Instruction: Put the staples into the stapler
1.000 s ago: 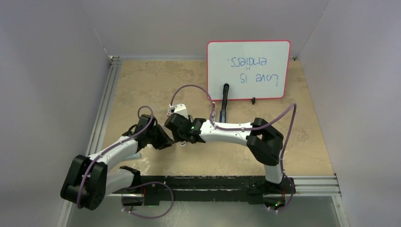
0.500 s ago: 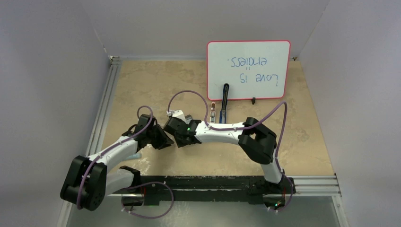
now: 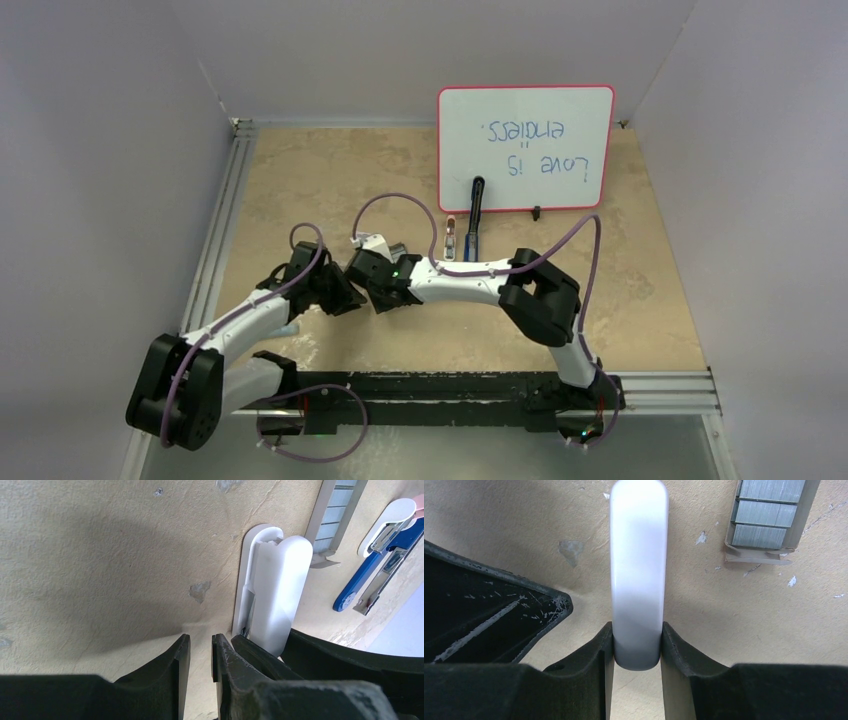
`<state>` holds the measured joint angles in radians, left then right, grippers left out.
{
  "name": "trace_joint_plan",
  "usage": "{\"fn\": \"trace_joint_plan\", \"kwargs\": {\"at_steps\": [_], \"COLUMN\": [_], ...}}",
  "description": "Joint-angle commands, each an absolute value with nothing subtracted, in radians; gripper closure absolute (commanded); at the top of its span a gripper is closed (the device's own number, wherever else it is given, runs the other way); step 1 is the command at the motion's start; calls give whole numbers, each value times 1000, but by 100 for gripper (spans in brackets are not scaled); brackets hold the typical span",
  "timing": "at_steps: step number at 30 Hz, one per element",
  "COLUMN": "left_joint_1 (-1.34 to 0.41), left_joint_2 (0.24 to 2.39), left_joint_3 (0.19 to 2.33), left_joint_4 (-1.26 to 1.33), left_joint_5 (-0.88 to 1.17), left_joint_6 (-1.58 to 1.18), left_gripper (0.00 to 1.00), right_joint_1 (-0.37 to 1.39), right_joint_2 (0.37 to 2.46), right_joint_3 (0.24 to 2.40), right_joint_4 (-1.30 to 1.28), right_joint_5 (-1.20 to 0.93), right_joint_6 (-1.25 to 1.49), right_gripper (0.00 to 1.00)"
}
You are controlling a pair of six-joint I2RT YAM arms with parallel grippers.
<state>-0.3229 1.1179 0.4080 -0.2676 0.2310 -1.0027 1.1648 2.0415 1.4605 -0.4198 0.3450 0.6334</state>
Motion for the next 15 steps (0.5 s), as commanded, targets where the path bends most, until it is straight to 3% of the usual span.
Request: {"fn": "trace_joint_plan", "kwargs": {"at_steps": [1, 10, 15], "left_joint_1": [-317, -318, -318], "left_joint_2": [1088, 1077, 1046], "left_joint_3": [446, 442, 457], "left_joint_4": [-261, -265, -294], "left_joint_5": [211, 207, 184], "left_joint_6": [-985, -990, -992], "left_gripper": [77, 77, 76], "right_joint_1": [1153, 1137, 1134], "right_joint_2": [2138, 2172, 2104], "right_joint_3": [1461, 1434, 1524], "right_joint_4": [-405, -346, -374], "right_joint_5": [296, 255, 320], "right_joint_6": [611, 599, 605], "right_gripper": [76, 74, 63]}}
